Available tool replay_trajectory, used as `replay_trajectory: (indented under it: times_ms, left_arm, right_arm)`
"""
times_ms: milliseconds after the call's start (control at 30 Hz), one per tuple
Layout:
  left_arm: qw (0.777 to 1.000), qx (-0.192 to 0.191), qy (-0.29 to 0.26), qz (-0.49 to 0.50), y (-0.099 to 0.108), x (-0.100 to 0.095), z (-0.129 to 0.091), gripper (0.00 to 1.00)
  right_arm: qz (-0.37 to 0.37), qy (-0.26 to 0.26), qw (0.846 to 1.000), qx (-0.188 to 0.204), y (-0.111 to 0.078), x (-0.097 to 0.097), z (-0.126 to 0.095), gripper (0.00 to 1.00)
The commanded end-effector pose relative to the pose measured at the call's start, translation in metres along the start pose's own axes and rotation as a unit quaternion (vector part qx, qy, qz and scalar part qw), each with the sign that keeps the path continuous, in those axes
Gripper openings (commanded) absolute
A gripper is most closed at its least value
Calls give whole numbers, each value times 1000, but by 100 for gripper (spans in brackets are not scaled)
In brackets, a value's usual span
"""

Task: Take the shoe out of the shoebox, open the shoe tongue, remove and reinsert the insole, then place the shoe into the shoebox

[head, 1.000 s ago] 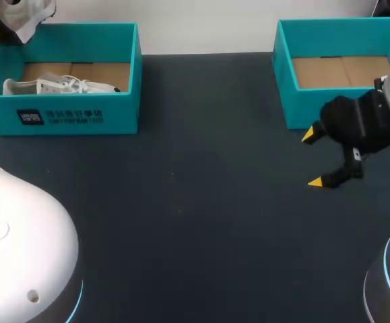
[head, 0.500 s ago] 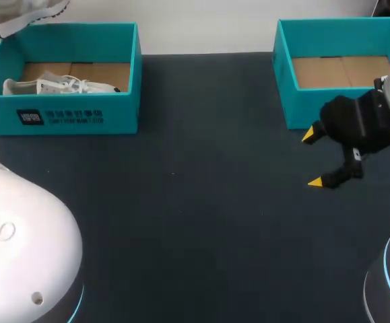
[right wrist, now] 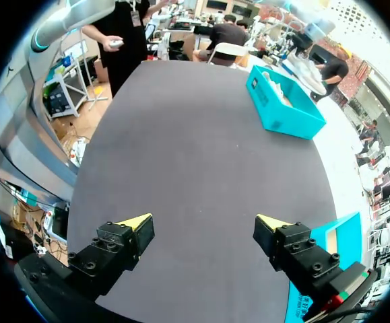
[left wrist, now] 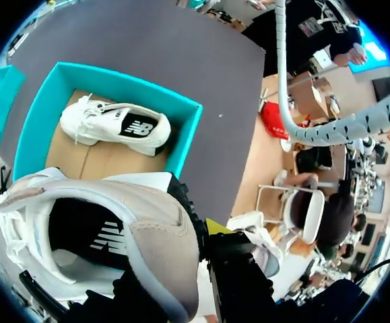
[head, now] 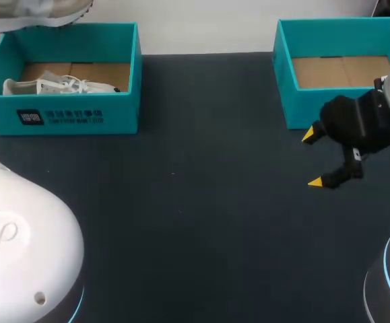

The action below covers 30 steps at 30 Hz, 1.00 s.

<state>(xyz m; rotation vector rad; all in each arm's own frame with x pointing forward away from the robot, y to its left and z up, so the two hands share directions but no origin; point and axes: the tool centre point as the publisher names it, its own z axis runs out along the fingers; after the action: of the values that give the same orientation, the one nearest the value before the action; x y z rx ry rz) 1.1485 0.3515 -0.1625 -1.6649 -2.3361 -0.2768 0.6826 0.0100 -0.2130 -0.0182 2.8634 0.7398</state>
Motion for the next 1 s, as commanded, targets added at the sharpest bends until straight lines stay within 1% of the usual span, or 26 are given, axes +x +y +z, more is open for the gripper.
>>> replay_trajectory:
  times_ms: [33,200,267,333,367,500,533,567,700,767,1000]
  left_arm:
    - [959,-128,22,253,-13,3,2,0]
    - [959,-128,22,253,-13,3,2,0]
    - [962,-124,7,242,-13,-1,5,0]
    - [962,-121,12,244,-13,-5,8,0]
    - [963,-121,5,239,-14,-6,8,0]
    - [963,-122,8,241,-15,-10,7,0]
    - [964,-122,-4,235,-15,-11,8,0]
    - [964,-121,-1,236,-15,-12,8,0]
    - [969,-114,0,220,-16,-19,12,0]
    - [970,-108,-9,219,-15,-22,14,0]
    - [976,-96,-26,193,-13,-40,29,0]
  right_arm:
    - [0,0,1000,1,0,0,1,100]
    - [0,0,1000,1,0,0,1,100]
    - [0,0,1000,1,0,0,1,100]
    - [0,0,1000,1,0,0,1,100]
    - [0,0,1000,1,0,0,1,100]
    - [0,0,1000,1,0,0,1,100]
    - [0,0,1000,1,0,0,1,100]
    - [0,0,1000,1,0,0,1,100]
    - [0,0,1000,1,0,0,1,100]
    - [0,0,1000,1,0,0,1,100]
    - [0,0,1000,1,0,0,1,100]
